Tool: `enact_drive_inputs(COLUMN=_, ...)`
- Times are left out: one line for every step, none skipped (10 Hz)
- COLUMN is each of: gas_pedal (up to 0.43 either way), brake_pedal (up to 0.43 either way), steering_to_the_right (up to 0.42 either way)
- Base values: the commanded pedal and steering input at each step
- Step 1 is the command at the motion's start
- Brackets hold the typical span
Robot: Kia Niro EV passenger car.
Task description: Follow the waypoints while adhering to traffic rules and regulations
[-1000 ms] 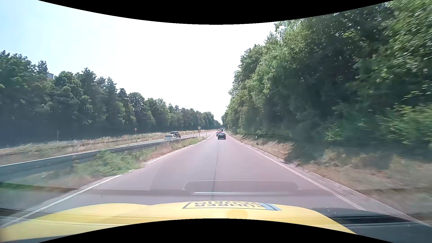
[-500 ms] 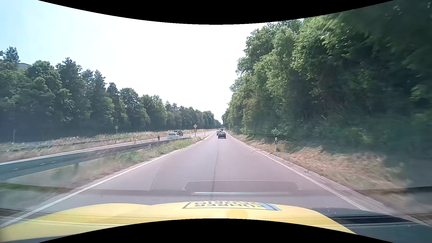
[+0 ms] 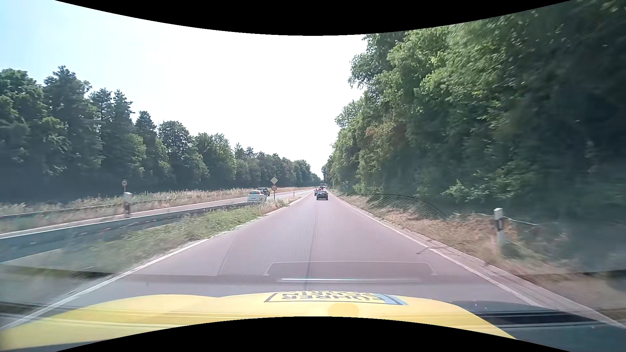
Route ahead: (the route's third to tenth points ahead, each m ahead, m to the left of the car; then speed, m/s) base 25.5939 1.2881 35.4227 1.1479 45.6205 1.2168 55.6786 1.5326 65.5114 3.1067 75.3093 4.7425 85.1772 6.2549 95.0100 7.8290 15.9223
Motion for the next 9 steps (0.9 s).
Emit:
enact_drive_inputs(gas_pedal=0.059, brake_pedal=0.0, steering_to_the_right=-0.002)
enact_drive_inputs(gas_pedal=0.059, brake_pedal=0.0, steering_to_the_right=-0.002)
enact_drive_inputs(gas_pedal=0.059, brake_pedal=0.0, steering_to_the_right=-0.002)
enact_drive_inputs(gas_pedal=0.039, brake_pedal=0.0, steering_to_the_right=-0.002)
enact_drive_inputs(gas_pedal=0.028, brake_pedal=0.0, steering_to_the_right=-0.001)
enact_drive_inputs(gas_pedal=0.028, brake_pedal=0.0, steering_to_the_right=-0.001)
enact_drive_inputs(gas_pedal=0.028, brake_pedal=0.0, steering_to_the_right=-0.001)
enact_drive_inputs(gas_pedal=0.028, brake_pedal=0.0, steering_to_the_right=-0.001)
enact_drive_inputs(gas_pedal=0.028, brake_pedal=0.0, steering_to_the_right=-0.002)
